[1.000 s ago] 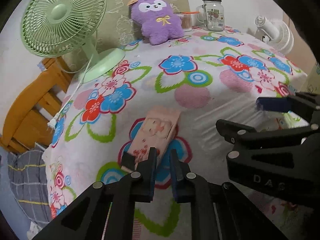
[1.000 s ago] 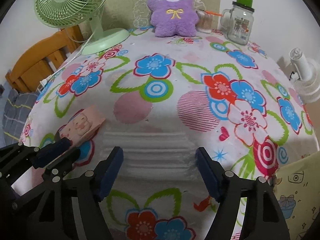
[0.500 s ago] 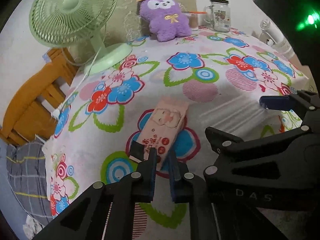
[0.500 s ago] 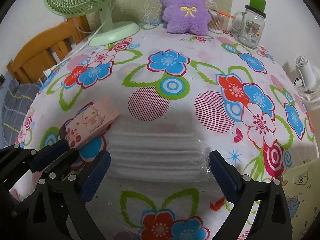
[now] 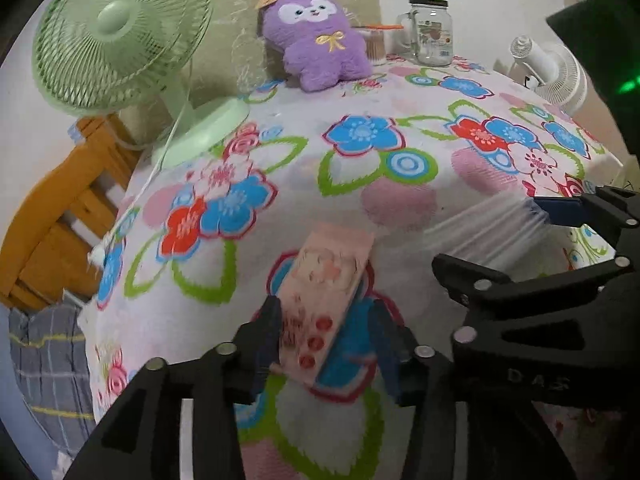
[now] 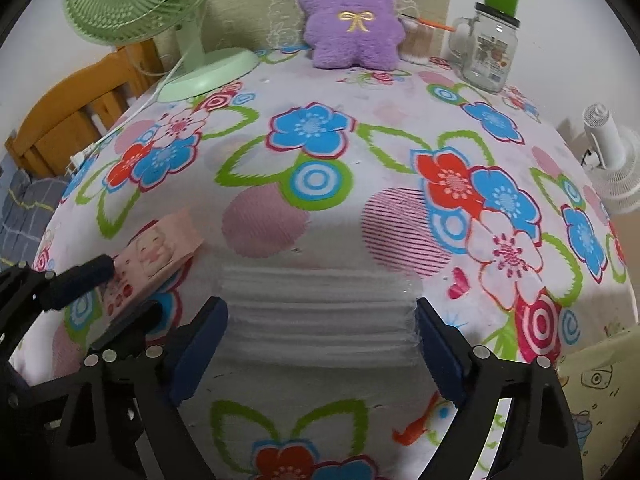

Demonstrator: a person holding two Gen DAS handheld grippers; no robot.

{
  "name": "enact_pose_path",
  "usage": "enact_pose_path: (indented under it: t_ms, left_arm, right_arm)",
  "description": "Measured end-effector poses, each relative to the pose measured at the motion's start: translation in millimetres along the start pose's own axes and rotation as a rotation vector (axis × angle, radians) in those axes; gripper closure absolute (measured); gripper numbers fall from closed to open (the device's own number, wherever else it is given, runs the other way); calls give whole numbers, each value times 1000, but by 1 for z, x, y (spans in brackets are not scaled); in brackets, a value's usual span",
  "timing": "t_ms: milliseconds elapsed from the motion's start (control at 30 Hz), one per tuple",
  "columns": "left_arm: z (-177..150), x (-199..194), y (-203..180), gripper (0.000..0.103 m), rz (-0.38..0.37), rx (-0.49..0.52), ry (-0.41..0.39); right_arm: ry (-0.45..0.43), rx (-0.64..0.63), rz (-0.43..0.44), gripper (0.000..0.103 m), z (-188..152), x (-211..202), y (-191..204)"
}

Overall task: Organize soft objects
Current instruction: 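Grasp the pink wipes pack with the left tool while the right tool grasps the clear plastic bags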

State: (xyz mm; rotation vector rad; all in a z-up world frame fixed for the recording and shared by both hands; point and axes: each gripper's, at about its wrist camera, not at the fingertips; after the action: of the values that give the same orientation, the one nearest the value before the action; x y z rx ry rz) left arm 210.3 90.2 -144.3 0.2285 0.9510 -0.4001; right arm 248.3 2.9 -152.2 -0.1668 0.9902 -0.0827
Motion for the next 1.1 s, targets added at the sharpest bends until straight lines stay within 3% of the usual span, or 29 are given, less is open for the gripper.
enact_pose_path:
  t_ms: [67,133,200,300,333,767,967,1033,1100]
  left_arm:
    - [3,2,0,50,-3,16,-10]
    - [4,3,-1,69,-28,18,-11]
    - [4,3,-7,80,12,47,-7]
    - [3,-1,-8,98,-21,36,-3]
    - [3,-3,-8,100,-30,26,-2]
    - [-4,-19,-5,103,-65,-51,-25]
    - [7,-18,-2,103,-82,-17,-32]
    - [9,-14,1,101,-114,-12,-18]
    - [10,-11,5,88,-125,-10,-7]
  right_arm:
    - [1,13,1,12,1,1,-4]
    - [1,29,4,12,2,2,-8]
    - [2,37,10,12,3,2,-10]
    - [-5,36,15,12,2,-1,-9]
    - [-5,42,25,12,2,-2,-9]
    - [-31,54,8,12,-12,-23,-14]
    - [-37,54,-4,12,-12,-23,-14]
    - [-35,58,-3,12,-11,-21,-15]
    - [-34,58,-5,12,-9,-20,-15]
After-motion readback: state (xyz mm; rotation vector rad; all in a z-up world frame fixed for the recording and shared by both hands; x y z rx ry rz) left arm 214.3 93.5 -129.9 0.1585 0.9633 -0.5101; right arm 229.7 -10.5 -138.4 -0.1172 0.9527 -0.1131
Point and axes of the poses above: each gripper's, at about its wrist camera, not at the fingertips, and x roughly the way its jaws point, y to its left, z to its top, and after that the axes turned 14 degrees about -z, right-handed
